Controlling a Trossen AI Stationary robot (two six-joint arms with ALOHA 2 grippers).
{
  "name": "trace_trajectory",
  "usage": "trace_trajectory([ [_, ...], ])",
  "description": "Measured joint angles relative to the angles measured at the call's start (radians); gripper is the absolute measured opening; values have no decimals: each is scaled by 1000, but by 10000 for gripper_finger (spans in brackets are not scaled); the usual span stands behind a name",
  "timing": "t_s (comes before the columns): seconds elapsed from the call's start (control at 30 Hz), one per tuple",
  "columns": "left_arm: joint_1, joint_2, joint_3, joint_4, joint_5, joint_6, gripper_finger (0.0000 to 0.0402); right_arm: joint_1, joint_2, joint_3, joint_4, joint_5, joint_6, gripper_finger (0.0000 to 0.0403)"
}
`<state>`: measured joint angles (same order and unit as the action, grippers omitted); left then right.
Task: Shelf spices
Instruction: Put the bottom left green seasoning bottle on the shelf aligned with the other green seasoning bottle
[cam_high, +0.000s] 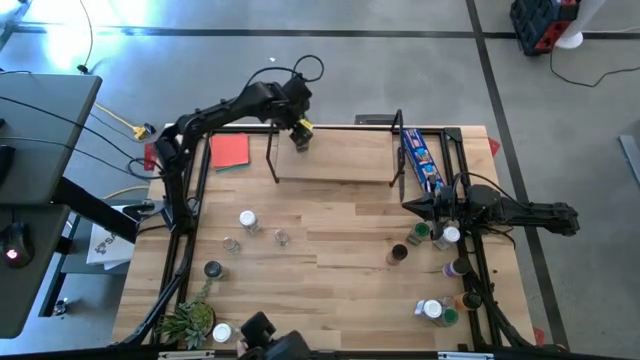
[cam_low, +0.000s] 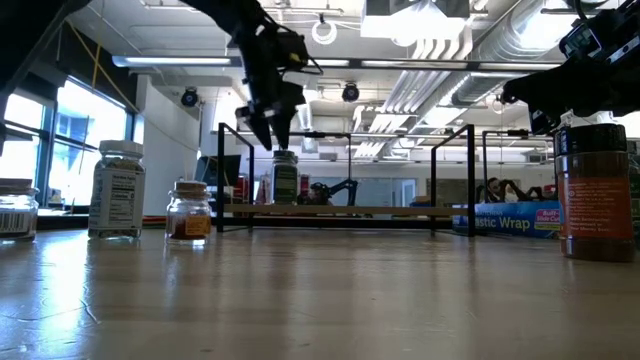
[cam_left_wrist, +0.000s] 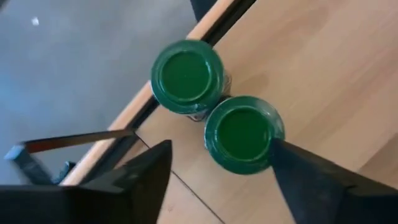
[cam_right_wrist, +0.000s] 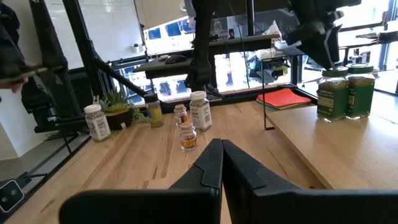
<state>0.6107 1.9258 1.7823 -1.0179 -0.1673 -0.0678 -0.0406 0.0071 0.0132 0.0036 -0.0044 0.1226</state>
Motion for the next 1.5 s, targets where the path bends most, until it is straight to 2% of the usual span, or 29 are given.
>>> trace_trajectory([
  [0.23, -22, 7, 1, 9, -78, -28, 300, 0, 0, 0, 0, 0, 0, 0],
  [0.53, -47, -4, -3, 6, -81, 9, 299, 0, 0, 0, 0, 0, 0, 0],
  [0.93, -74, -6, -4, 20, -70, -74, 298, 0, 0, 0, 0, 0, 0, 0],
  [1.1, -83, 0, -4, 20, -86, -69, 298, 0, 0, 0, 0, 0, 0, 0],
  [1.37, -112, -54, -4, 27, -169, -58, 298, 0, 0, 0, 0, 0, 0, 0],
  [1.5, -136, -59, -3, 76, -152, -58, 297, 0, 0, 0, 0, 0, 0, 0],
])
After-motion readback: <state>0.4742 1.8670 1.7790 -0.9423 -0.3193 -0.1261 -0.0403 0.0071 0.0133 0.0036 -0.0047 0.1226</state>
